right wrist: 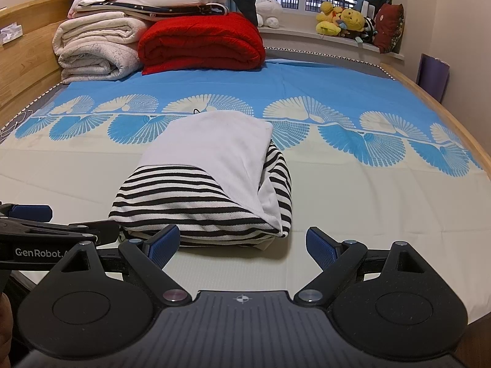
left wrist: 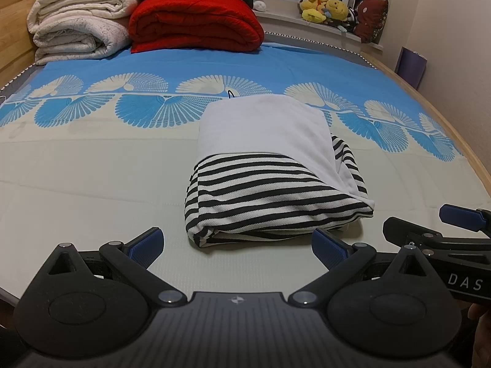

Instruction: Fold small clothes

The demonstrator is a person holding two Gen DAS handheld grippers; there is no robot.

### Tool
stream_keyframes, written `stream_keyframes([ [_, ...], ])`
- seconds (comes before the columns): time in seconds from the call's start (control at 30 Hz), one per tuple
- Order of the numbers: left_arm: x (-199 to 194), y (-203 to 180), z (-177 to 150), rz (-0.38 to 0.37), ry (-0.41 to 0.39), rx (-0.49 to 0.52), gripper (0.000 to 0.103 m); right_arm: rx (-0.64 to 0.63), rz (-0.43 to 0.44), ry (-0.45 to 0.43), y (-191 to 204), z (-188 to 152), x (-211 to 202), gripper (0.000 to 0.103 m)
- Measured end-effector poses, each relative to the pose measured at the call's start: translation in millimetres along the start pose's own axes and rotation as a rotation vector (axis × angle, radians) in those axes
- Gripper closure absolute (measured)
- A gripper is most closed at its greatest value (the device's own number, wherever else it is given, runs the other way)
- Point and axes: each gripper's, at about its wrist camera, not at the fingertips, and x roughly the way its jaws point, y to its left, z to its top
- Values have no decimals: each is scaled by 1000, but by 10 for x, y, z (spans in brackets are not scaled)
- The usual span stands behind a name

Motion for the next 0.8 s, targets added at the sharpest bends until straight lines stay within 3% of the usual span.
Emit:
stream_keyframes([
  [0.8, 13, 6, -29, -4, 7, 0, 1, 5, 2, 7, 8, -46, 10, 13],
])
